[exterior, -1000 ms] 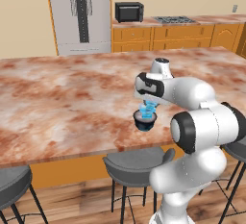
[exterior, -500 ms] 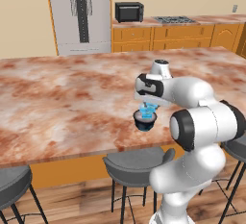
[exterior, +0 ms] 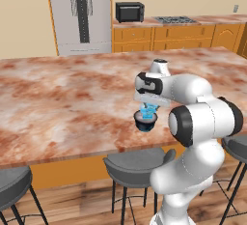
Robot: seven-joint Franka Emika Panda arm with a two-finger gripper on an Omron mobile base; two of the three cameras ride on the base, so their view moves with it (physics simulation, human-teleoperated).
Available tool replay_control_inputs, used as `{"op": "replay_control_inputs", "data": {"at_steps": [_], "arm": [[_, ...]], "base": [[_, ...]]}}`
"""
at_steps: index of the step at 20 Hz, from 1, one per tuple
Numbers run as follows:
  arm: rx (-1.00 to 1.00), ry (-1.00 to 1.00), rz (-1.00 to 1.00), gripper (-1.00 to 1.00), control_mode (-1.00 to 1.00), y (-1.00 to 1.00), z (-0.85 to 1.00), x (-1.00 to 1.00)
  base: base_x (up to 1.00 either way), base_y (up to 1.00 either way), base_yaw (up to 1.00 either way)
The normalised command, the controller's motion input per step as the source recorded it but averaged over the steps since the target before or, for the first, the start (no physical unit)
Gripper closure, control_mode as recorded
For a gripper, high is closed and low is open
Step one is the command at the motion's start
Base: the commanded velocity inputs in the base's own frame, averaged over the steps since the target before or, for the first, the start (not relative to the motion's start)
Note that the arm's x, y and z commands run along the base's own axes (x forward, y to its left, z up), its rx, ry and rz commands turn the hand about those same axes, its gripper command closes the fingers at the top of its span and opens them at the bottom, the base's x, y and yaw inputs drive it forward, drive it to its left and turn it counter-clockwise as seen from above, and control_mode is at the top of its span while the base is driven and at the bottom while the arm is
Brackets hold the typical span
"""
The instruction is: Stack the yogurt containers by placing the smaller containers on top of the larger containers.
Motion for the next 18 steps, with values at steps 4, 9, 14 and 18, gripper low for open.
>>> {"op": "replay_control_inputs", "data": {"at_steps": [4, 9, 14, 18], "arm": [[-0.01, 0.09, -0.02, 1.00, -1.00, 0.00, 0.00, 0.27], [-0.02, 0.08, -0.03, 1.00, -1.00, 0.01, 0.00, 0.21], [-0.04, 0.09, -0.03, -1.00, -1.00, 0.03, 0.00, 0.08], [0.00, 0.06, -0.02, -1.00, -1.00, 0.00, 0.00, 0.00]], "base": [[0.00, 0.00, 0.00], [0.00, 0.00, 0.00], [0.00, 0.00, 0.00], [0.00, 0.00, 0.00]]}}
